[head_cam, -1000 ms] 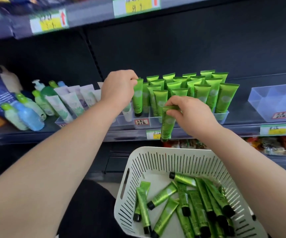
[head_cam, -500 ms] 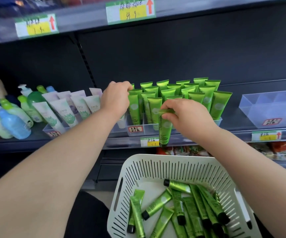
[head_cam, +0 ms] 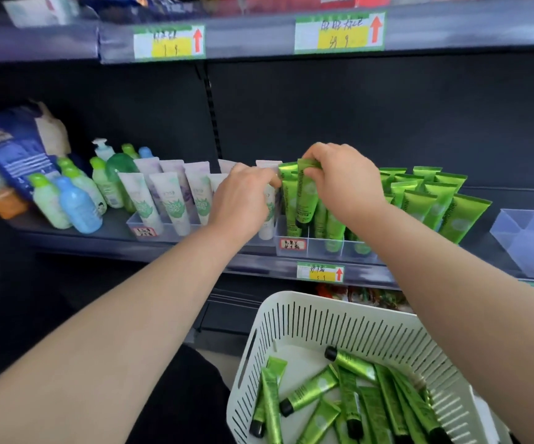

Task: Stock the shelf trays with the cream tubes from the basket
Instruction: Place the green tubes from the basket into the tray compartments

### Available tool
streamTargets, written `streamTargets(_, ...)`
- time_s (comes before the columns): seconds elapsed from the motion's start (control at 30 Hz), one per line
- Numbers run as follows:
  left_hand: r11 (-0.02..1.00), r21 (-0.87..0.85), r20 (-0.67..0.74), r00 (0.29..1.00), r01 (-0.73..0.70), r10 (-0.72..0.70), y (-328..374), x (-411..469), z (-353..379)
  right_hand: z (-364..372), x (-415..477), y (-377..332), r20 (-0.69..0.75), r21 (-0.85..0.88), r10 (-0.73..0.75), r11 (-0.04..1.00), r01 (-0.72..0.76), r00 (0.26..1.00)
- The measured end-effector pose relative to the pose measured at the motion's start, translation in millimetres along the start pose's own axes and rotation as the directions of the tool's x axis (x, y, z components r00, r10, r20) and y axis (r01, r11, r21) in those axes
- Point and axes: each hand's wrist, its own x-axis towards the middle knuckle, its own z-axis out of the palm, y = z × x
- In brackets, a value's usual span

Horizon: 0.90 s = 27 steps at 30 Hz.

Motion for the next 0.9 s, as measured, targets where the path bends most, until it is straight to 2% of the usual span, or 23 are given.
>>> streamTargets(0.43,0.999,0.0,0.077,0.996,-0.054,0.054,6,-4,5,39,5,0,0.213,-0.133,0.023,0.991,0.005,0.977)
streamTargets(0.5,0.998,0.003,0.084,0.995,-0.056,0.056,6,-5,6,35,1,2,0.181,-0.115,-0.022,0.992,0.043,0.983)
streamTargets(0.6,0.998,0.011,0.087,0.994,-0.066,0.065,7,-9,10,25,-15,6,0.033,-0.077,-0.102,0.992,0.105,0.994)
streamTargets(0.7,0.998,-0.021,0.123,0.991,-0.058,0.06,10,-22,21,17,-47,18,-0.074,-0.051,-0.106,0.993,0.102,0.992)
streamTargets(0.83,0.996,-0.083,0.243,0.968,-0.043,0.062,22,-46,44,19,-97,45,-0.009,-0.073,-0.037,0.997,0.037,0.999)
streamTargets(0.9,0.995,-0.087,0.258,0.964,-0.05,0.07,31,-56,54,22,-117,60,0.046,-0.121,0.014,0.993,-0.009,0.999)
